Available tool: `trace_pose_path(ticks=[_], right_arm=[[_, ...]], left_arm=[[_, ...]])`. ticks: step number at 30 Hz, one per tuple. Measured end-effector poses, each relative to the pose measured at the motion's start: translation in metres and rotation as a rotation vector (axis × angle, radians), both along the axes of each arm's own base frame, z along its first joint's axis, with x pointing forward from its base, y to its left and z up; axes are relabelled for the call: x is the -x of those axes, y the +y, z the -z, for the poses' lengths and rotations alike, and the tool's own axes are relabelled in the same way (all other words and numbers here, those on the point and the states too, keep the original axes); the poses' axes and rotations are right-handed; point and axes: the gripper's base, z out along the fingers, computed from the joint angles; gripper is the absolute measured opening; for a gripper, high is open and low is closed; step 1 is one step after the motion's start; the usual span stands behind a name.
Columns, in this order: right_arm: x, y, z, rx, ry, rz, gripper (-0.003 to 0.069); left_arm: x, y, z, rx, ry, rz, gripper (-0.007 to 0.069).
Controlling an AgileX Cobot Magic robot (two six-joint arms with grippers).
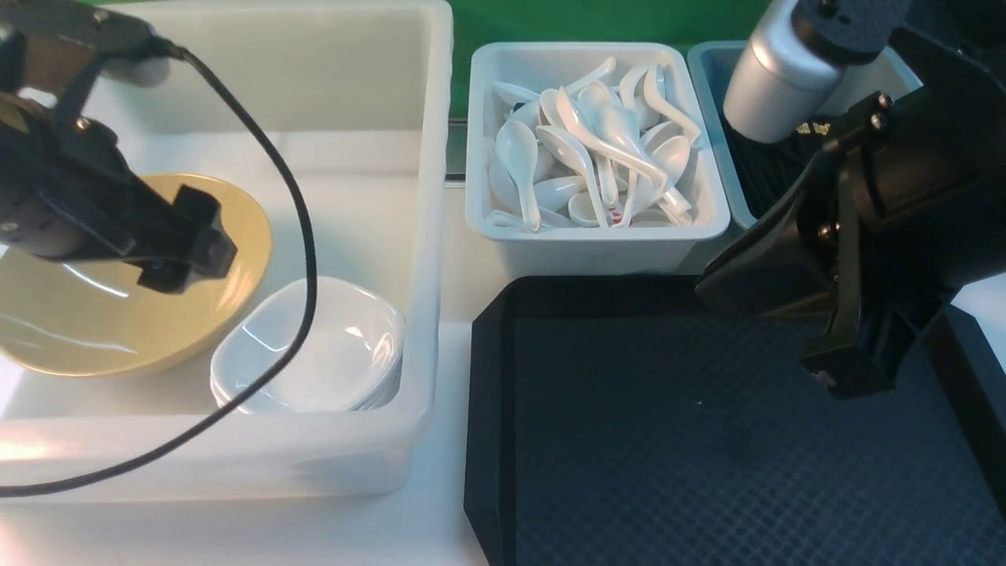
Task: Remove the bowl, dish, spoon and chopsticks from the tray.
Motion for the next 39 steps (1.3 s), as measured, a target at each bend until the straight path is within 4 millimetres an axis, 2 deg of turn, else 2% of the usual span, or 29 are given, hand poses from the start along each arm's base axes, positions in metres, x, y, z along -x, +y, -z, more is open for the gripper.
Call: trace_pose_path(ticks=[2,8,9,11,12,13,14,15,17,19,22,27,32,39], right_arm=[[0.000,0.000,0.000,0.001,0.001,0.000,0.0097],[0.002,-0.002,0.001,0.021,0.017,-0.005,0.0099],[0.003,-0.003,0.000,0.022,0.013,-0.004,0.0099],[0.007,-0.006,-0.002,0.016,-0.005,-0.002,0.0099],[0.012,-0.011,-0.006,-0.004,-0.034,0.002,0.0099],[0.013,-0.012,-0.006,-0.006,-0.037,0.004,0.0099],[0.022,-0.019,-0.009,-0.039,-0.082,0.012,0.0099],[0.023,-0.020,-0.011,-0.048,-0.092,0.013,0.0099],[0.040,-0.035,-0.011,-0.124,-0.204,0.025,0.0099],[0.049,-0.043,-0.011,-0.175,-0.291,0.028,0.0099],[0.066,-0.059,0.001,-0.267,-0.428,0.052,0.0100],[0.093,-0.085,0.020,-0.441,-0.628,0.116,0.0106],[0.103,-0.096,0.038,-0.525,-0.730,0.151,0.0111],[0.103,-0.097,0.041,-0.542,-0.750,0.159,0.0115]], left_arm=[[0.001,0.001,0.000,-0.003,0.011,-0.017,0.0559],[0.000,0.003,0.009,-0.012,0.034,-0.054,0.0200],[0.003,0.004,0.010,-0.012,0.033,-0.053,0.0111],[0.016,0.006,0.006,-0.008,0.011,-0.052,0.0036],[0.029,0.008,0.006,-0.005,-0.003,-0.053,0.0010],[0.034,0.009,0.004,-0.003,-0.017,-0.053,0.0008],[0.053,0.011,0.005,0.002,-0.040,-0.053,-0.0004],[0.056,0.012,0.005,0.003,-0.045,-0.053,-0.0006],[0.095,0.018,0.009,0.023,-0.130,-0.059,-0.0011],[0.117,0.021,0.018,0.038,-0.179,-0.064,-0.0011],[0.153,0.027,0.034,0.075,-0.312,-0.074,-0.0011],[0.193,0.033,0.055,0.120,-0.532,-0.071,-0.0011],[0.208,0.036,0.067,0.132,-0.616,-0.070,-0.0011],[0.210,0.035,0.070,0.143,-0.624,-0.071,-0.0011]])
